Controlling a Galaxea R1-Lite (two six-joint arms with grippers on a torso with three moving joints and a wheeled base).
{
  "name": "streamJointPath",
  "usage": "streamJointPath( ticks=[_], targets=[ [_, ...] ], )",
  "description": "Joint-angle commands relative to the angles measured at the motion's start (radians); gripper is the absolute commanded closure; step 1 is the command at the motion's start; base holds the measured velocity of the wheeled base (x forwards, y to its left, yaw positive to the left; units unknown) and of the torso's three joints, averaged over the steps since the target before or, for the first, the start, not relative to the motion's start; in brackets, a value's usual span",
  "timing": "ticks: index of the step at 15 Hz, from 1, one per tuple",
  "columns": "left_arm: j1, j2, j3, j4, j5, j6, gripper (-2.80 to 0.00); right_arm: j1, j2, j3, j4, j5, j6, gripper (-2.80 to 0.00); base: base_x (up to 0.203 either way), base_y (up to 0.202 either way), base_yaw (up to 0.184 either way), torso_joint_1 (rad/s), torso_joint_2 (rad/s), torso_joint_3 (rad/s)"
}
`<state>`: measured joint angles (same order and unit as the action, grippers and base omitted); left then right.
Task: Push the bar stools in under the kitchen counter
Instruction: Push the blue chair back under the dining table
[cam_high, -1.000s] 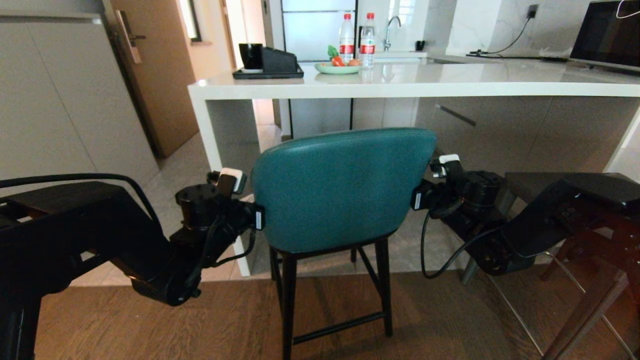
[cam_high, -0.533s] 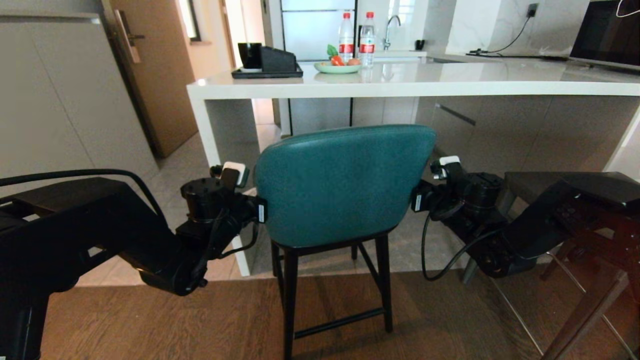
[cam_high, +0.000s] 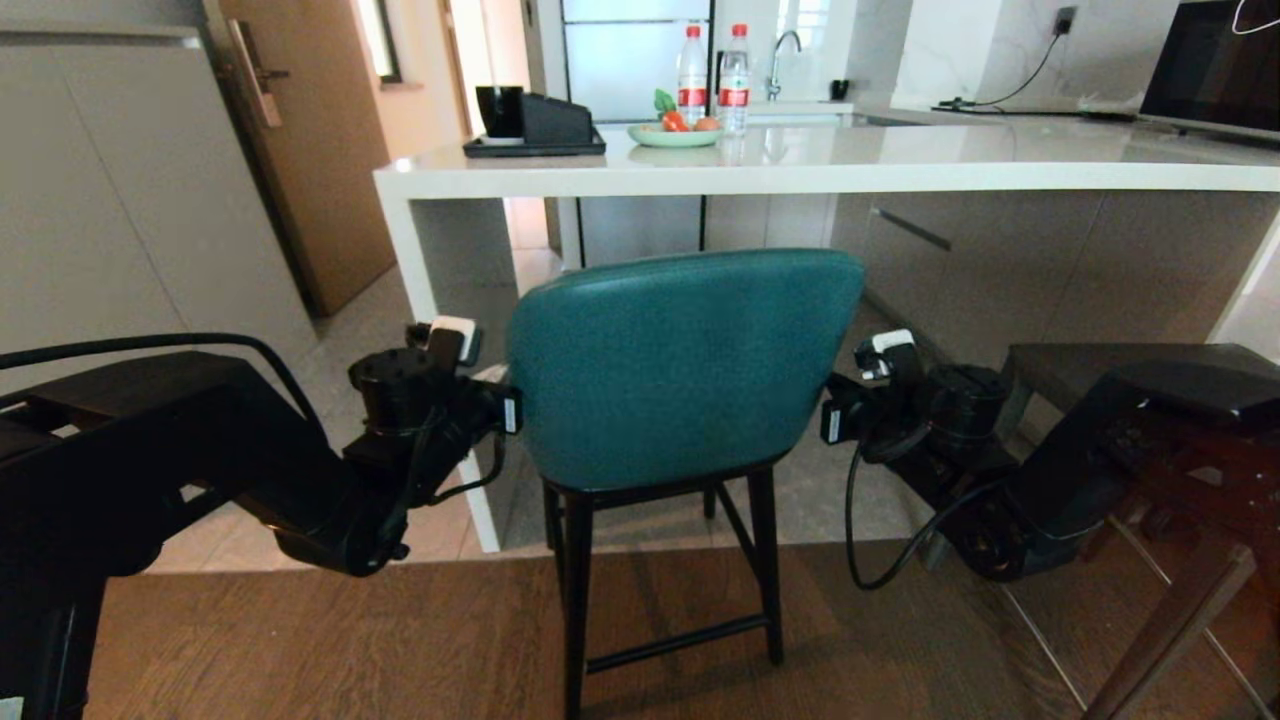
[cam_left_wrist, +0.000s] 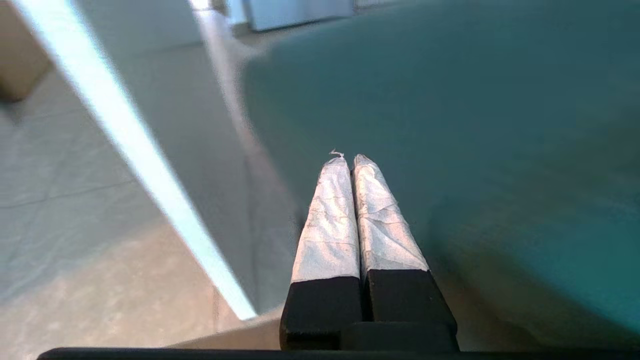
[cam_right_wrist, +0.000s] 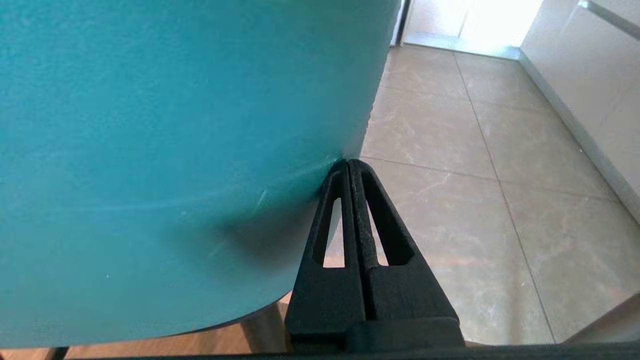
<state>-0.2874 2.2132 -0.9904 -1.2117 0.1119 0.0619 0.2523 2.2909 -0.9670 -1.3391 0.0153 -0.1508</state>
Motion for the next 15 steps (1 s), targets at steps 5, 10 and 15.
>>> streamJointPath(
  ticks=[5,10,15],
  targets=[
    [0.052,0.015,-0.033,0.034,0.002,0.001,0.00,0.030,-0.027,0.050,-0.036,-0.006,-0.005,0.00,0.000,0.000,0.000,0.000,0.00,0.000],
    [-0.002,-0.110,0.238,0.003,0.014,-0.061,0.00,0.015,-0.031,0.039,-0.032,-0.014,-0.003,0.00,0.000,0.000,0.000,0.000,0.00,0.000],
    [-0.112,-0.069,0.211,-0.034,0.199,-0.090,0.00,-0.024,0.007,-0.031,-0.028,-0.038,-0.003,0.00,0.000,0.000,0.000,0.000,0.00,0.000]
  ],
)
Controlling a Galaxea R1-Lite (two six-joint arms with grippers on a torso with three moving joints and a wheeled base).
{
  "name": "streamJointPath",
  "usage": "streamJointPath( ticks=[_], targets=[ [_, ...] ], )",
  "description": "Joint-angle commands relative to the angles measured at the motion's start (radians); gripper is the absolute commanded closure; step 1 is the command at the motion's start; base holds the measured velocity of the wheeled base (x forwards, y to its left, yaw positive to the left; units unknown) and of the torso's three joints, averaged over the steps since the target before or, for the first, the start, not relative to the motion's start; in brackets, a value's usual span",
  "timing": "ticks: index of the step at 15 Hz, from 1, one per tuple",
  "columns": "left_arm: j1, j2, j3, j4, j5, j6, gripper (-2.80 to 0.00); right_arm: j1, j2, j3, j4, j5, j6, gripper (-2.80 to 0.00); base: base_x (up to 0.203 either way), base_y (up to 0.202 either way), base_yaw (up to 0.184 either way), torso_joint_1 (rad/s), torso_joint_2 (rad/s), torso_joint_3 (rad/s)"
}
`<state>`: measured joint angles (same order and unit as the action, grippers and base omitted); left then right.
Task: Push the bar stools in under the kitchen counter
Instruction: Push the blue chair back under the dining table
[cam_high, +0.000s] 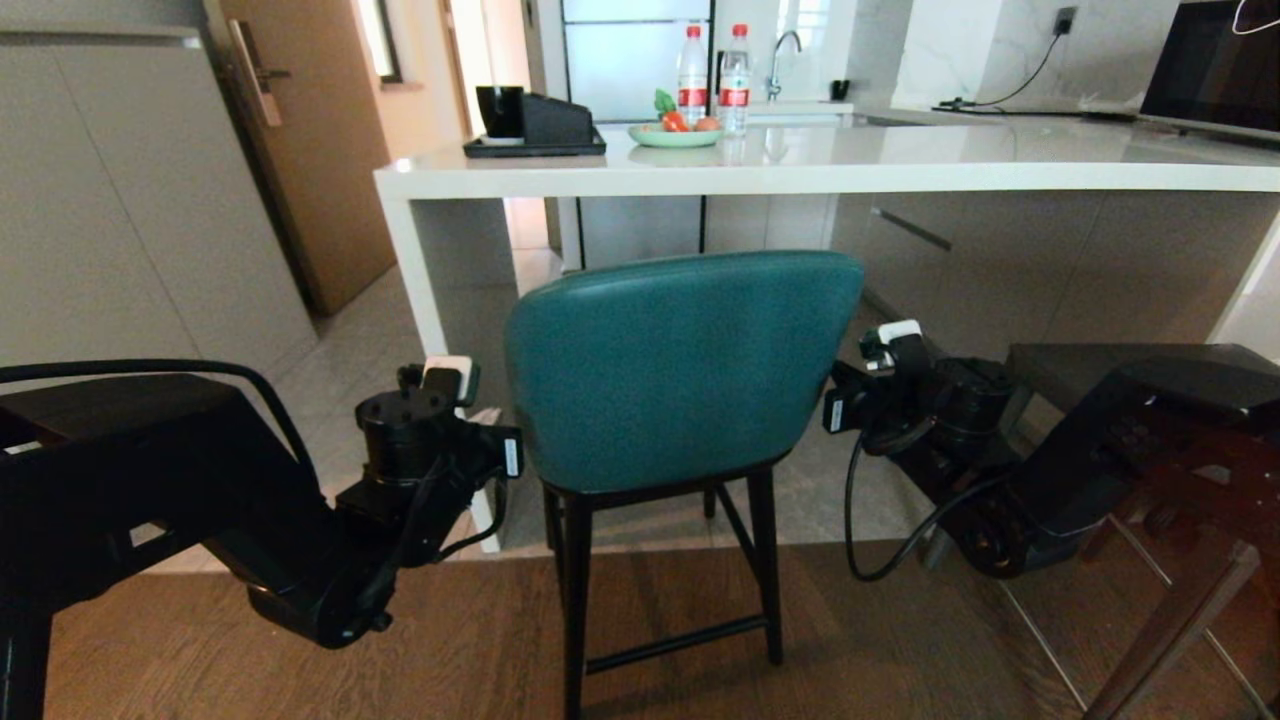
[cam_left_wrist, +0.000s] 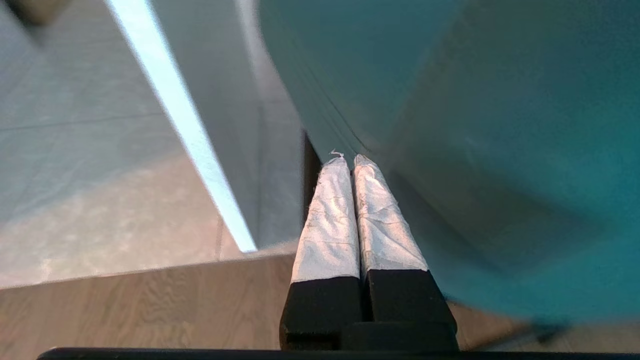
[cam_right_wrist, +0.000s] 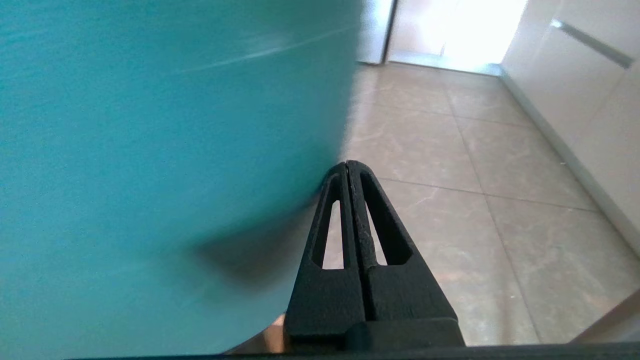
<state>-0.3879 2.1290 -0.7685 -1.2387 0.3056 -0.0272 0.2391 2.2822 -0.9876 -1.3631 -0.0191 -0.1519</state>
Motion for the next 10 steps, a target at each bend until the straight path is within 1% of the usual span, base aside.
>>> streamJointPath(
  ticks=[1,3,8,9,10],
  targets=[
    [-0.011,0.015,-0.019,-0.007,0.004,0.000,0.00,-0.030,0.019,-0.025,0.006,-0.002,-0.001,0.00,0.000,0.000,0.000,0.000,0.00,0.000],
    [-0.014,0.017,-0.022,-0.007,0.006,0.000,0.00,-0.061,0.030,-0.108,0.054,0.003,0.003,0.00,0.000,0.000,0.000,0.000,0.00,0.000],
    [-0.048,0.016,-0.028,-0.005,0.041,-0.003,0.00,-0.075,0.130,-0.437,0.240,0.018,0.003,0.00,0.000,0.000,0.000,0.000,0.00,0.000],
    [-0.048,0.017,-0.039,-0.005,0.042,-0.003,0.00,-0.068,0.145,-0.467,0.272,0.036,0.003,0.00,0.000,0.000,0.000,0.000,0.00,0.000],
    [-0.045,0.019,-0.046,-0.004,0.043,-0.003,0.00,-0.047,0.148,-0.469,0.277,0.051,0.003,0.00,0.000,0.000,0.000,0.000,0.00,0.000]
  ],
)
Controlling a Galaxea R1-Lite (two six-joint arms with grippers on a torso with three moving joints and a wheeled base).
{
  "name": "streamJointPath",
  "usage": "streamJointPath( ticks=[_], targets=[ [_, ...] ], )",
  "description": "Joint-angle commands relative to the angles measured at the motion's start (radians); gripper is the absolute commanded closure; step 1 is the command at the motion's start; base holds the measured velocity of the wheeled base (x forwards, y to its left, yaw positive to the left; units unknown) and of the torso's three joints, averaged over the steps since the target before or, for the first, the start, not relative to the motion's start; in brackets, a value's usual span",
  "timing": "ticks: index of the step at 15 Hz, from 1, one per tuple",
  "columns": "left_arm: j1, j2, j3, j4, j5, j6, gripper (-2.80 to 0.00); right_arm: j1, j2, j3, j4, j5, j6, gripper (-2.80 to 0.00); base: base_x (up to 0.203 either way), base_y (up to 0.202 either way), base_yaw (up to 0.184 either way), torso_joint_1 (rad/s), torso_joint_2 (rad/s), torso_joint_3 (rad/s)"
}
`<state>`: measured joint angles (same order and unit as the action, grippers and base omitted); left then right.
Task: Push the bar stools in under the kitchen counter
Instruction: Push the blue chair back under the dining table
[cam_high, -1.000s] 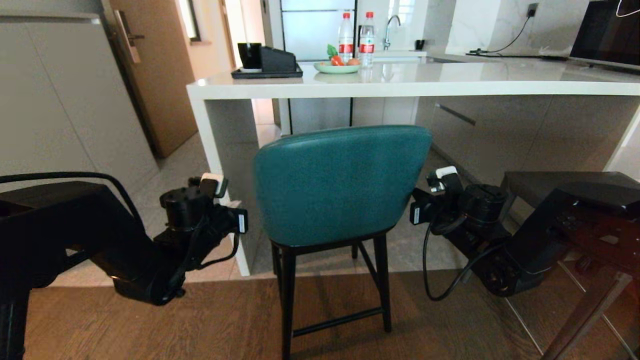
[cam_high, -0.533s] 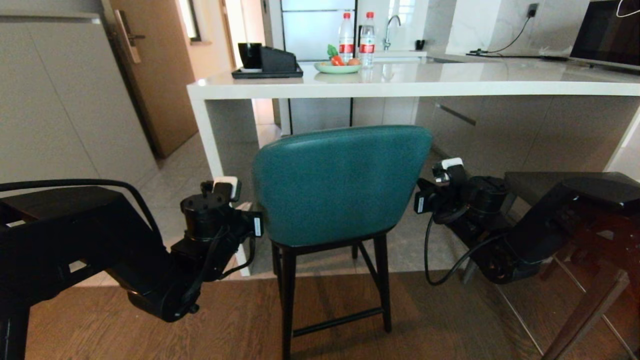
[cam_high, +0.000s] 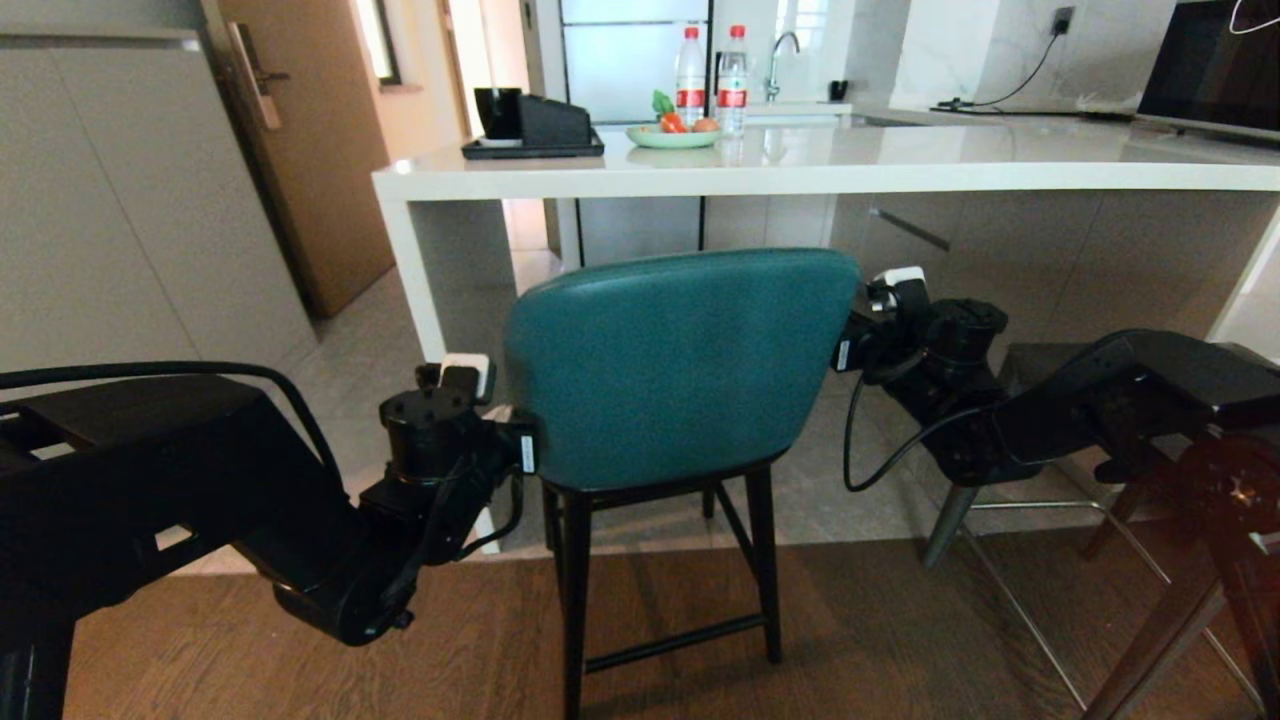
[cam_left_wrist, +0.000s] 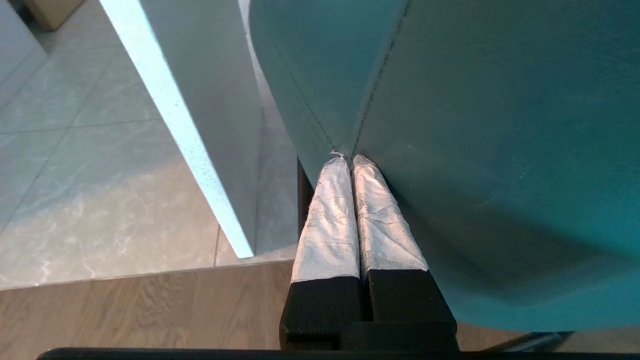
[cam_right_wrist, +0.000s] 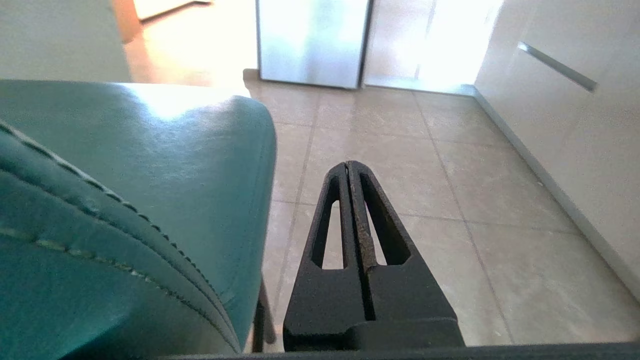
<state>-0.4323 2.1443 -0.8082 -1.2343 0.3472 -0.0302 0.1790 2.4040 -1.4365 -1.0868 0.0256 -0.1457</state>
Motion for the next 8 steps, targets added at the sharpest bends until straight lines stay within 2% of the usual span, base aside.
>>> streamJointPath(
  ticks=[1,8],
  targets=[
    [0.001,0.008,-0.016,-0.007,0.001,0.000,0.00,0.032,0.021,-0.010,-0.003,0.011,-0.004,0.00,0.000,0.000,0.000,0.000,0.00,0.000],
    [0.066,0.028,-0.122,0.073,-0.008,0.003,0.00,0.085,-0.041,0.143,-0.082,0.012,-0.008,0.00,0.000,0.000,0.000,0.000,0.00,0.000]
  ],
)
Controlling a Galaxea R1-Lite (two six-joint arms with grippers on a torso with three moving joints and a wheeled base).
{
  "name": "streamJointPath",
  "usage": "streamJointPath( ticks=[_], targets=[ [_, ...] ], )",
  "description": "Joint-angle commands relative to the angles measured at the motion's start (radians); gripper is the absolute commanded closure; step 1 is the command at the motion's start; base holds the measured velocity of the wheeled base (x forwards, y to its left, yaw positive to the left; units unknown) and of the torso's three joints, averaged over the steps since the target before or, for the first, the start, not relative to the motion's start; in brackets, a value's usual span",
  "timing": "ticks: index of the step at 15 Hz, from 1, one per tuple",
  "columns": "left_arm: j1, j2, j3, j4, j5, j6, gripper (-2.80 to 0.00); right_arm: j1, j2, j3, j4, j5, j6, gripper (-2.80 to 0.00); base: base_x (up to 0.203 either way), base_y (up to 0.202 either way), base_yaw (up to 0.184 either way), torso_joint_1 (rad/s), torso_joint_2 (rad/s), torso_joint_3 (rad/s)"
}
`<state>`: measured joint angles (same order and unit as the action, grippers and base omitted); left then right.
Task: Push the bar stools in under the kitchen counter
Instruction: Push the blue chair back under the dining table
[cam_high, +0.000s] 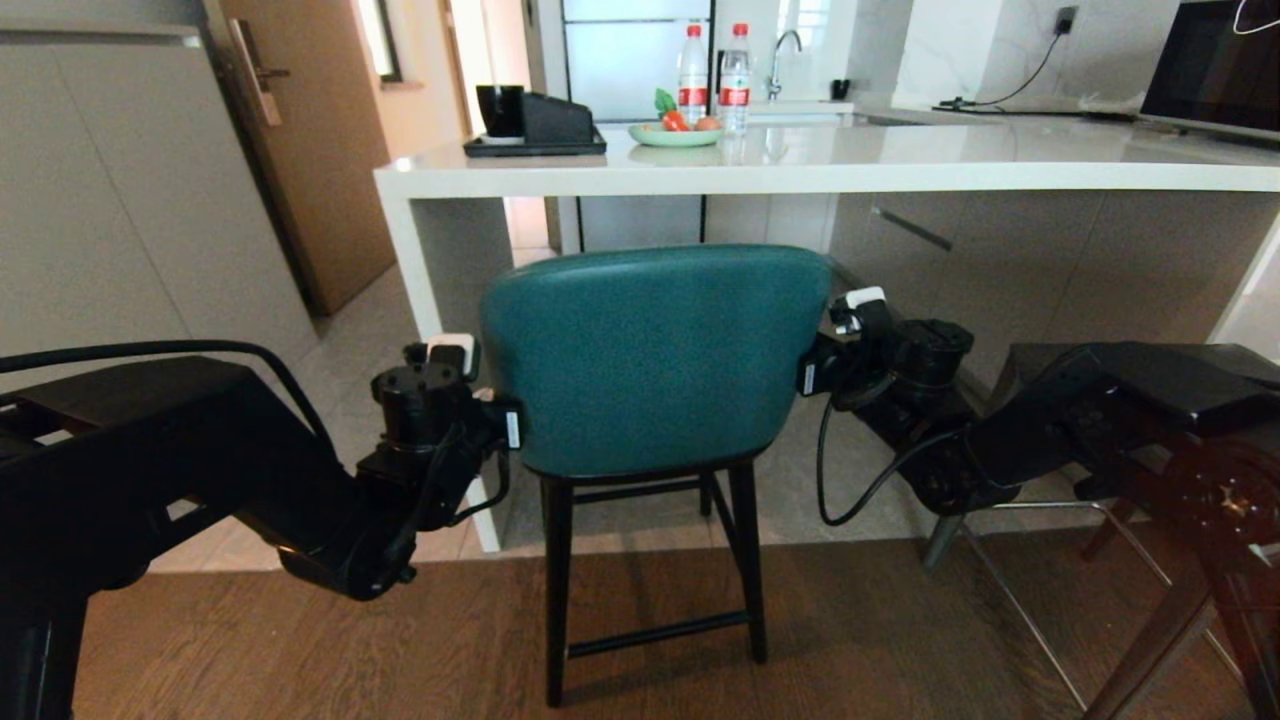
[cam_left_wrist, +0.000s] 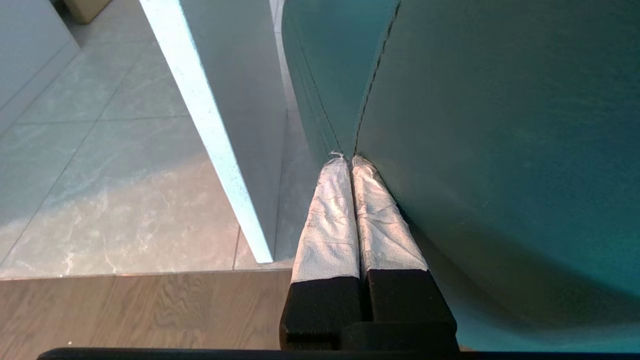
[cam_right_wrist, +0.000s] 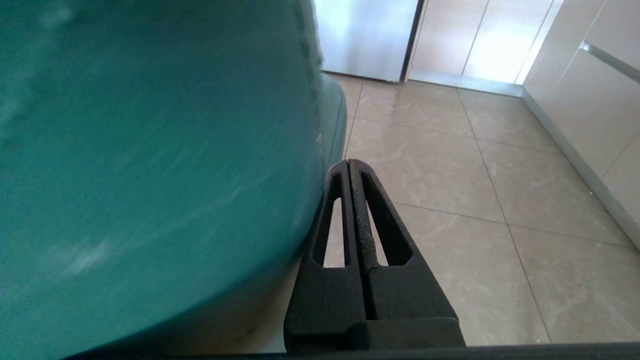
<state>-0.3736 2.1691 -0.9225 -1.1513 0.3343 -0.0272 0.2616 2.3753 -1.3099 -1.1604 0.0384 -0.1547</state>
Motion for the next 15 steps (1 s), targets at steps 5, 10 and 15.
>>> streamJointPath(
  ticks=[5,10,15],
  targets=[
    [0.000,-0.016,0.012,-0.012,0.002,-0.006,0.00,-0.012,-0.060,0.098,-0.031,-0.007,0.006,0.00,0.000,0.000,0.000,0.000,0.00,0.000],
    [0.018,-0.126,0.140,-0.018,-0.087,-0.008,0.00,-0.034,-0.248,0.409,-0.054,-0.013,0.073,0.00,0.000,0.000,0.000,0.000,0.00,0.000],
    [-0.001,-0.180,0.362,-0.172,-0.091,-0.024,0.00,0.087,-0.433,0.673,-0.071,-0.102,0.111,0.00,0.000,0.000,0.000,0.000,0.00,0.000]
  ],
)
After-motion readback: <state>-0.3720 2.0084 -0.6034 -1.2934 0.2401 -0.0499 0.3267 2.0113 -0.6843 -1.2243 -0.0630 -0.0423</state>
